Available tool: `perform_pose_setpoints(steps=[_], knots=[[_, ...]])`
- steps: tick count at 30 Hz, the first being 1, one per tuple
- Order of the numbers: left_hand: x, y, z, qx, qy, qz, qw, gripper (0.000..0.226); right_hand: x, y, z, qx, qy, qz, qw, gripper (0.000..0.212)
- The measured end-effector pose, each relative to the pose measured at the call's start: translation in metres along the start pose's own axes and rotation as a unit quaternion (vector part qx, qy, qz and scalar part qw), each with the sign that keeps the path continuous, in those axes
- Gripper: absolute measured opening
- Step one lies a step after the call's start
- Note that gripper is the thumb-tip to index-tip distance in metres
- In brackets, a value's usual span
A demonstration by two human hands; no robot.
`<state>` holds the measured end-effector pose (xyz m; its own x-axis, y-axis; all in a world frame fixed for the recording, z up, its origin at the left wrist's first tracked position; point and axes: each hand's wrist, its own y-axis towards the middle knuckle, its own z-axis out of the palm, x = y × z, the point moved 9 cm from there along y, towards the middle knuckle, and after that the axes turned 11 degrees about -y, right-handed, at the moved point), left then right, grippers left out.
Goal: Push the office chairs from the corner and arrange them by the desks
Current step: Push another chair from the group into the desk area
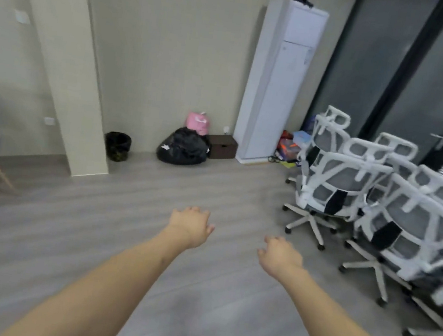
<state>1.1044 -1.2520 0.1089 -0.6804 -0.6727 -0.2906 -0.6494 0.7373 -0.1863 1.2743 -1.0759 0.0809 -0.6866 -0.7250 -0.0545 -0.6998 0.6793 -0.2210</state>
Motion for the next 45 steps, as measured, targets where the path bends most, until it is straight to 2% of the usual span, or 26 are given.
perform_pose_setpoints(steps=[7,15,26,32,45], knots=[[-0.096,0.251,-0.032,0.029,0.008,0.109,0.994,0.053,-0.109,0.167,-0.055,-0.021,0.032,0.132,0.99,0.045],[-0.215,0.433,-0.025,0.053,0.032,0.201,0.978,0.054,-0.228,0.294,-0.075,-0.041,0.052,0.223,0.973,0.045],[-0.383,0.678,-0.014,0.038,0.038,0.231,0.971,0.049,-0.409,0.519,-0.101,-0.089,0.054,0.253,0.962,0.043],[-0.472,0.791,0.001,0.054,0.025,0.238,0.969,0.051,-0.511,0.622,-0.116,-0.07,0.051,0.262,0.961,0.043],[-0.654,1.029,0.082,0.09,0.019,0.219,0.971,0.053,-0.723,0.846,-0.114,-0.047,0.071,0.254,0.964,0.046]])
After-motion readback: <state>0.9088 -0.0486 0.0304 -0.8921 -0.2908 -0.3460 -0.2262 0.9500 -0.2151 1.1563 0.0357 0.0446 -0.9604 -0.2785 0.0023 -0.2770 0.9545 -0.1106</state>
